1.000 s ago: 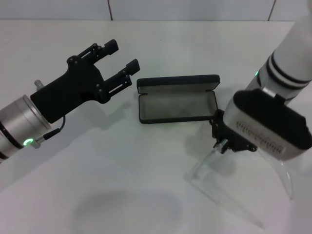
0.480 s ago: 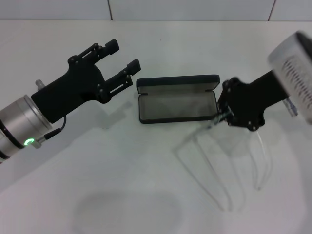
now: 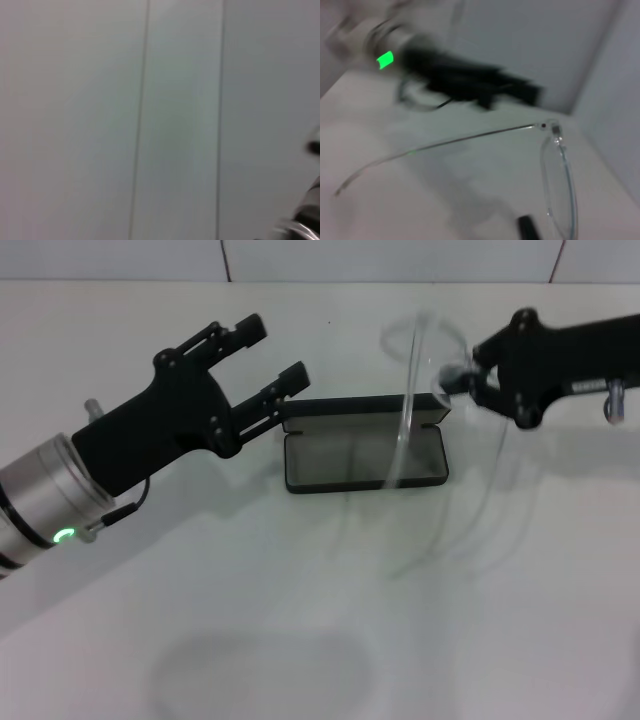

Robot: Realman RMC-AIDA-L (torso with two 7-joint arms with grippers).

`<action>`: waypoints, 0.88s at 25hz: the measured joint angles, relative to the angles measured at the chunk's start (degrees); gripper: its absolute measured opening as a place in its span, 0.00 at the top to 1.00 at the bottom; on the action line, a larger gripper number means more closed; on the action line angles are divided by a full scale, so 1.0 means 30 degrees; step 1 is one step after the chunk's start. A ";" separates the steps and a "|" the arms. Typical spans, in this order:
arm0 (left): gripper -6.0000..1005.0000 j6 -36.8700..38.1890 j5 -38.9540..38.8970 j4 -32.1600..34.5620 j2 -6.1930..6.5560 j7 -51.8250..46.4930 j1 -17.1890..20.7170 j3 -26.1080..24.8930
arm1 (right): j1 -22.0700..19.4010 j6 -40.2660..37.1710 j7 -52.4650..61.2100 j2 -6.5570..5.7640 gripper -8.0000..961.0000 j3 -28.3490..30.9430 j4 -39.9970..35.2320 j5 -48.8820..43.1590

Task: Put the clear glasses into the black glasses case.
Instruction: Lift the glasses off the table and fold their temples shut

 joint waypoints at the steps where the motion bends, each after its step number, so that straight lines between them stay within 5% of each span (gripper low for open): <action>1: 0.29 0.0307 0.0025 0.0000 0.0001 0.0018 -0.0124 0.0003 | 0.0367 0.0002 0.0701 -0.0097 0.98 0.0687 0.0991 0.0128; 8: 0.29 0.1470 0.0177 0.0052 0.0056 0.0559 -0.1044 0.0034 | 0.2353 -0.0189 0.4247 -0.0992 0.98 0.1788 0.5225 0.0053; 22: 0.29 0.1679 0.0104 -0.0059 -0.0083 0.0767 -0.2929 0.0110 | 0.3432 -0.1014 0.7633 -0.1220 0.97 0.0033 0.5818 -0.0555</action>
